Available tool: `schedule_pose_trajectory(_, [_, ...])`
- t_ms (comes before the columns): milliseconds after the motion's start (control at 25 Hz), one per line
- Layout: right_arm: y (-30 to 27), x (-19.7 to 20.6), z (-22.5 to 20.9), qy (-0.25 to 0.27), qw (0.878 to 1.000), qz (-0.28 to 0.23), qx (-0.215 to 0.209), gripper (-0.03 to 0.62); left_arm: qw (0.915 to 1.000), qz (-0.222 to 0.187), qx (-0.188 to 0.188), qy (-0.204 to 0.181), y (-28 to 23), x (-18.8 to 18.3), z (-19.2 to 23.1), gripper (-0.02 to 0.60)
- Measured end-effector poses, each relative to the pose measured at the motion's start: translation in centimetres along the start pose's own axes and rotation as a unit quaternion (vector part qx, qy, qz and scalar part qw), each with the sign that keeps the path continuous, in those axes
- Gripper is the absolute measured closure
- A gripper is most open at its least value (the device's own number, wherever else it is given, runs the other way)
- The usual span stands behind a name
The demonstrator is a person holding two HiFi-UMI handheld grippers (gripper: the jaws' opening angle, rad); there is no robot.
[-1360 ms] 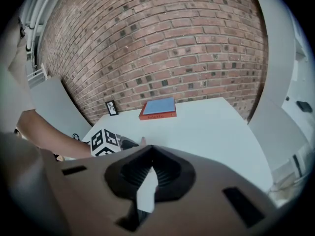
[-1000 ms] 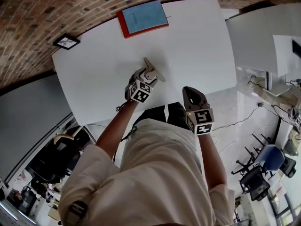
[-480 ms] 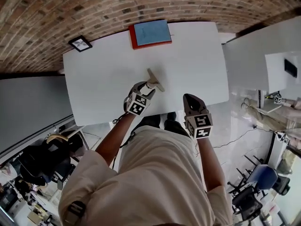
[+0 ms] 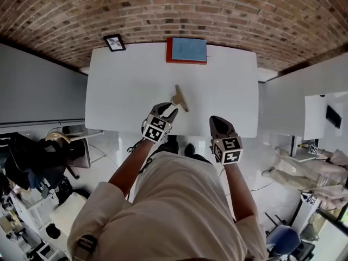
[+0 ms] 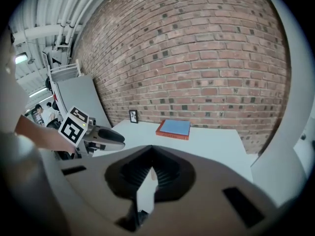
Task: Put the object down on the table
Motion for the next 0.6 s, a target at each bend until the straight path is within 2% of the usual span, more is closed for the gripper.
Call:
schedule_pose_trajectory(160, [1.7, 0.1, 0.3, 0.025, 0.999, -0.013, -0.028, 0.591, 0.9984, -0.034, -0.039, 0.02, 3.4, -1.1, -2.1, 0.506])
schedule_pose_trajectory(480, [5.2, 0.4, 1.9, 0.076, 0.993, -0.036, -0.078, 0.591, 0.9898, -0.084, -0.103, 0.053, 10.4, -1.3, -5.8, 0.541])
schedule_pose_trajectory(600, [6.5, 0.9, 2.4, 0.088, 0.992, -0.041, -0.086, 0.591, 0.9868, -0.1, -0.111, 0.062, 12.7, -1.0, -7.5, 0.558])
Point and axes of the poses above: the fingertips, and each gripper's own axes: y backward along the fingers, z to its left, x out of its underside, the point moved 4 cm from there along y, backward along the fingers, and after that the axes turned 3 degrees about z, right-handed, at the moved point
